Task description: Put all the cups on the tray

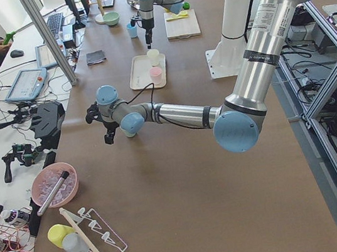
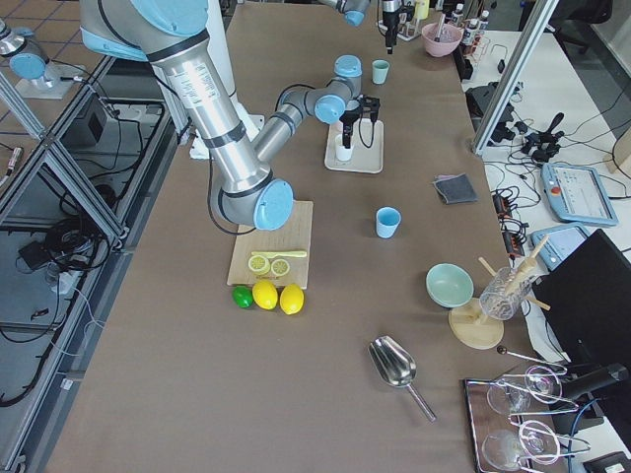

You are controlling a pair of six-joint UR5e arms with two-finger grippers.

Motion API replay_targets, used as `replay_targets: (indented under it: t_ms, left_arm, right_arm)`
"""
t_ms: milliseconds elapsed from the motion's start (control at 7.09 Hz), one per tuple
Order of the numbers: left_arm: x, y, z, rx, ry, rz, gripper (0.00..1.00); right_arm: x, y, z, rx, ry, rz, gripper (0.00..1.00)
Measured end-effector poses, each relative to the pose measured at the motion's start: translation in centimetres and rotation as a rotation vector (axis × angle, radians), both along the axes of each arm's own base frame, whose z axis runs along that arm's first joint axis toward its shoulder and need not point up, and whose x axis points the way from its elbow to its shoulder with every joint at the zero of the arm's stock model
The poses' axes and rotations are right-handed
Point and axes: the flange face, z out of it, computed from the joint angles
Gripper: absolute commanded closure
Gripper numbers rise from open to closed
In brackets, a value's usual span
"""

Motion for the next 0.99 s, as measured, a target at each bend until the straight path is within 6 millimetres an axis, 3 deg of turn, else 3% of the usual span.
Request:
replay_targets:
  t_ms: [282,423,564,706,988]
  left_arm:
    - [2.0,1.5,-0.1,-0.013,0.051,-0.019,0.06]
    - [3.2,2.2,0.1,-0.023,0.063,-0.014,0.26]
    - [4.0,2.7,0.3,-0.027,0.063,-0.010,0.69]
    - [4.8,3.0,0.5,-0.026,0.057,-0.008,1.00]
    - [6.0,3.6,0.3,-0.023,0.057,0.005,1.00]
  right_arm:
    - [2.9,-1.4,-0.7,-0.025,-0.020,0.004,0.00]
    - [4.3,-2.2,-0.9,-0.039,-0.028,0.007,0.00]
    - [5.6,-2.9,-1.0,-0.051,-0.034,0.014,0.00]
    - [7.2,-3.9,-0.9,-0.063,-0.043,0.019,0.00]
    - [10.9,-6.0,0.8,-0.066,-0.047,0.014,0.00]
